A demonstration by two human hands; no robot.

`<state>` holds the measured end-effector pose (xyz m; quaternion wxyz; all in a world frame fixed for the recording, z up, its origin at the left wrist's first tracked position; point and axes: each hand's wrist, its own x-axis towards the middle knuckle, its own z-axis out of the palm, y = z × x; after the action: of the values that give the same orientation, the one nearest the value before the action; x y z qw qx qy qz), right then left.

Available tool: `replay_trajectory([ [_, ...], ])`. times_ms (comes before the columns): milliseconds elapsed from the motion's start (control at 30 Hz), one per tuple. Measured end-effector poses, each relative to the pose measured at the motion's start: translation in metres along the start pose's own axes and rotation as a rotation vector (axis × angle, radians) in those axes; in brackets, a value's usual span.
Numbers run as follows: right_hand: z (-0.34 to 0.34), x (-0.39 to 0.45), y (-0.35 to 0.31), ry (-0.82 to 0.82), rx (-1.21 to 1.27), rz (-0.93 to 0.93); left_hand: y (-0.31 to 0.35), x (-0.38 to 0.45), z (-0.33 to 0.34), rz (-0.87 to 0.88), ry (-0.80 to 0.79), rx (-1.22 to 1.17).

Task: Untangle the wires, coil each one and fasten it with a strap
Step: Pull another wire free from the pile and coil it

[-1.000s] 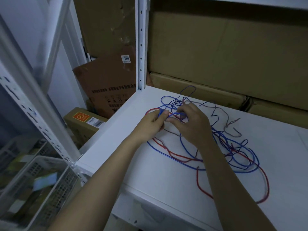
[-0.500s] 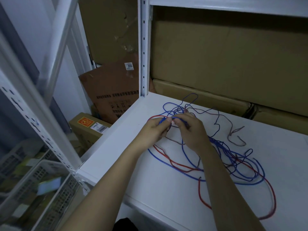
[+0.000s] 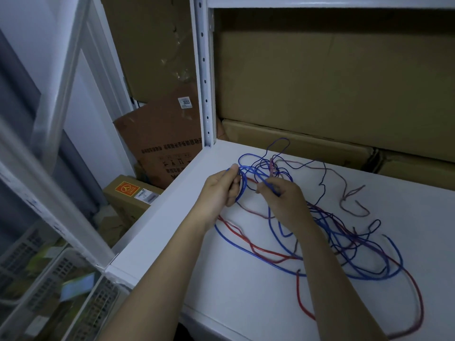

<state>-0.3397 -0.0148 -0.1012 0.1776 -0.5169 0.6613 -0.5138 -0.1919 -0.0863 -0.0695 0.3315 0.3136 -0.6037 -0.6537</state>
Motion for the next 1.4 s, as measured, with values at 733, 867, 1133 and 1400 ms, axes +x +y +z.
replay_trajectory([
  [733,-0.021,-0.006,0.001,0.165,0.127,0.108,0.006,-0.007,0.007,-0.137,-0.205,-0.412],
  [867,-0.01,-0.015,0.003,0.046,-0.099,0.044,0.008,-0.007,0.019,-0.078,-0.263,-0.547],
  [1133,-0.008,-0.032,0.007,-0.18,-0.34,-0.004,0.009,-0.004,0.032,0.054,-0.162,-0.606],
  [1400,-0.014,-0.047,-0.004,-0.248,-0.394,-0.017,0.0,0.002,0.04,0.13,0.024,-0.344],
])
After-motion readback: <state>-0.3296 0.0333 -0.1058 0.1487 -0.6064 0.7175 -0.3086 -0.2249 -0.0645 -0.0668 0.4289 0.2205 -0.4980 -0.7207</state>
